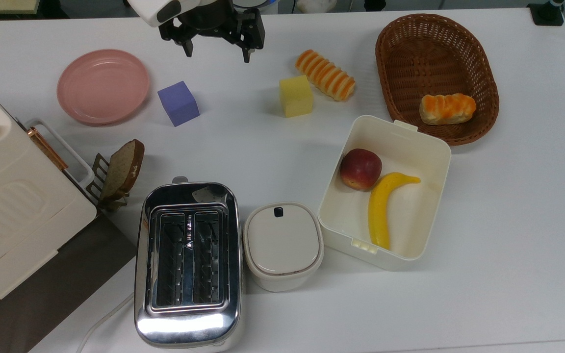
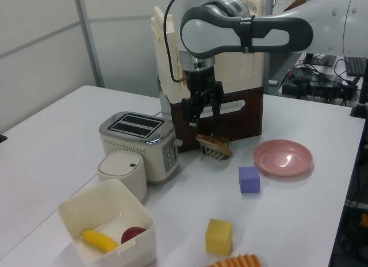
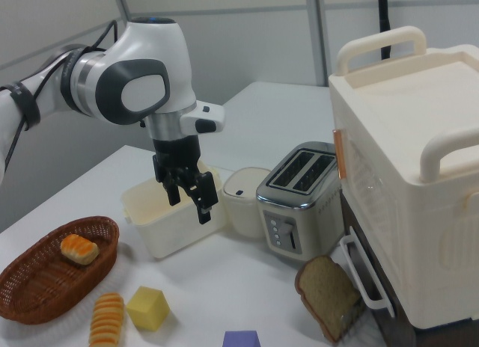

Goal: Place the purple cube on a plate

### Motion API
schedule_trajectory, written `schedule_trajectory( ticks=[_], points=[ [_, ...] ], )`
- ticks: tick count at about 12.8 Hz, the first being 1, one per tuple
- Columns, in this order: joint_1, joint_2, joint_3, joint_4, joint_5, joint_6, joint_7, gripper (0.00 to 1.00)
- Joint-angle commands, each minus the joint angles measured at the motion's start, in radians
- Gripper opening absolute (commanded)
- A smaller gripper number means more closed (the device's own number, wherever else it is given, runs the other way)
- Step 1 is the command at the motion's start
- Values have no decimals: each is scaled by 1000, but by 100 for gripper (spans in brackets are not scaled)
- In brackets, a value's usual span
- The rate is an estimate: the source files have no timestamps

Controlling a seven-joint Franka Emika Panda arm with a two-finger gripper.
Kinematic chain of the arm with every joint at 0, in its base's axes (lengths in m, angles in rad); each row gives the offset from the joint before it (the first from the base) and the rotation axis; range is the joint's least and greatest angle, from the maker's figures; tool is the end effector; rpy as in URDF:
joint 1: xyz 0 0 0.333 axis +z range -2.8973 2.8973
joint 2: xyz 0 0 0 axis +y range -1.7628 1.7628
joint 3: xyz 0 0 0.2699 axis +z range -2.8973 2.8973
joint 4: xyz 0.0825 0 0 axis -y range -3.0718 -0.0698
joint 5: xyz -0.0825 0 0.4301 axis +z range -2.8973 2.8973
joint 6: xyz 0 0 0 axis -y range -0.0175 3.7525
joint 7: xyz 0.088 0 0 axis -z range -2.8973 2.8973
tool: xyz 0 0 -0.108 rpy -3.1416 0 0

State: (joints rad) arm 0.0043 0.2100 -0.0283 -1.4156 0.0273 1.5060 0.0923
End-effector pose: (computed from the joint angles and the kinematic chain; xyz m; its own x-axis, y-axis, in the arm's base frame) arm 0.6453 -0.0109 0.5209 0.9861 -0.1142 -0.1207 -0.1162 -0.9932 -0.0103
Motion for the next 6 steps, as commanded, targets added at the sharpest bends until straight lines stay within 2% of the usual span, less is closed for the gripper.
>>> schedule_trajectory(
  ticks=[1,6],
  points=[
    [8,-20,-4,-20,-17,-4,17,100],
    [11,-15,-4,-20,-17,6,18,100]
  ],
)
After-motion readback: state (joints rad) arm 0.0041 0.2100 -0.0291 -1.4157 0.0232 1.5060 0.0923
